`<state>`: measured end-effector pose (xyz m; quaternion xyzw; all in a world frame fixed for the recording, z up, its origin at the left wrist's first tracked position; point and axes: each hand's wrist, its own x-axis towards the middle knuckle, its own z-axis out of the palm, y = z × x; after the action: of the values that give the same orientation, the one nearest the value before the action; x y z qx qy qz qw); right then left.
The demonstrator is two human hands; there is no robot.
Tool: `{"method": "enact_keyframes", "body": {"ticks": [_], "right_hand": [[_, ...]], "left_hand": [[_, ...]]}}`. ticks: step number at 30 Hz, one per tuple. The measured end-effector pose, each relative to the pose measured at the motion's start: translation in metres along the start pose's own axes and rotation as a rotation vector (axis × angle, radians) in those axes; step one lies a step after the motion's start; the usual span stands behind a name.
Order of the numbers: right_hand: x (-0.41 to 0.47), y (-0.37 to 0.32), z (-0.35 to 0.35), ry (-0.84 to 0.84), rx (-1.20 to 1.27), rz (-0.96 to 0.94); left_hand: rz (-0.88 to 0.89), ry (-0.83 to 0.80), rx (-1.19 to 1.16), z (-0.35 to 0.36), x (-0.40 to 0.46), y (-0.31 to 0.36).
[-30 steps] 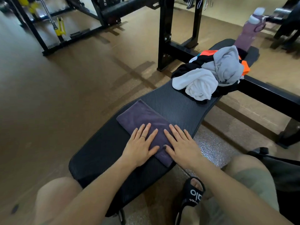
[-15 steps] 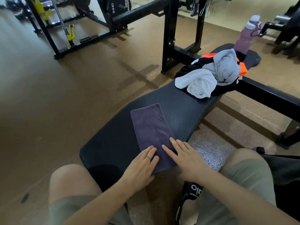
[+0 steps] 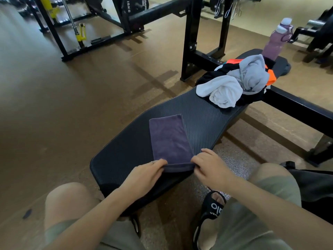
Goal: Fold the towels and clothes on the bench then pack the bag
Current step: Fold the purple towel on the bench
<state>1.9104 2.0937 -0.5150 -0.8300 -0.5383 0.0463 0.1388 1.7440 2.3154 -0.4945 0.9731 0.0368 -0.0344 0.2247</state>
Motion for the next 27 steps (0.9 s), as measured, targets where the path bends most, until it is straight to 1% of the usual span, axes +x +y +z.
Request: {"method": "enact_keyframes", "body": {"ticks": [2,4,7,10,14,19,22,24,27], "right_hand": [[0.014,0.000,-0.004,0.004,0.211,0.207],[0.029,0.003,-0.005,-0.035,0.321,0.359],[0.046,0.001,-0.002,-0.089,0.245,0.451],[0.059,-0.003,0.004,-0.091,0.142,0.473],[0.062,-0.005,0.012,-0.040,-0.058,0.451],[0.060,-0.009,0.018,-0.018,-0.093,0.500],[0.062,-0.009,0.018,-0.035,-0.083,0.515],[0.061,-0.005,0.016,-0.031,-0.035,0.502],[0.052,-0.001,0.011,0.032,0.087,0.372]], "left_hand": [[-0.113,-0.006,-0.101,-0.005,0.007,-0.004],[-0.228,0.013,-0.260,-0.004,0.017,-0.011],[-0.377,0.046,-0.434,-0.001,0.032,-0.018],[-0.482,0.121,-0.463,0.006,0.042,-0.019],[-0.473,0.151,-0.337,0.017,0.046,-0.023],[-0.440,0.182,-0.224,0.021,0.046,-0.016],[-0.437,0.182,-0.220,0.021,0.047,-0.016],[-0.429,0.165,-0.249,0.019,0.046,-0.019],[-0.375,0.139,-0.219,0.013,0.040,-0.020]]}}
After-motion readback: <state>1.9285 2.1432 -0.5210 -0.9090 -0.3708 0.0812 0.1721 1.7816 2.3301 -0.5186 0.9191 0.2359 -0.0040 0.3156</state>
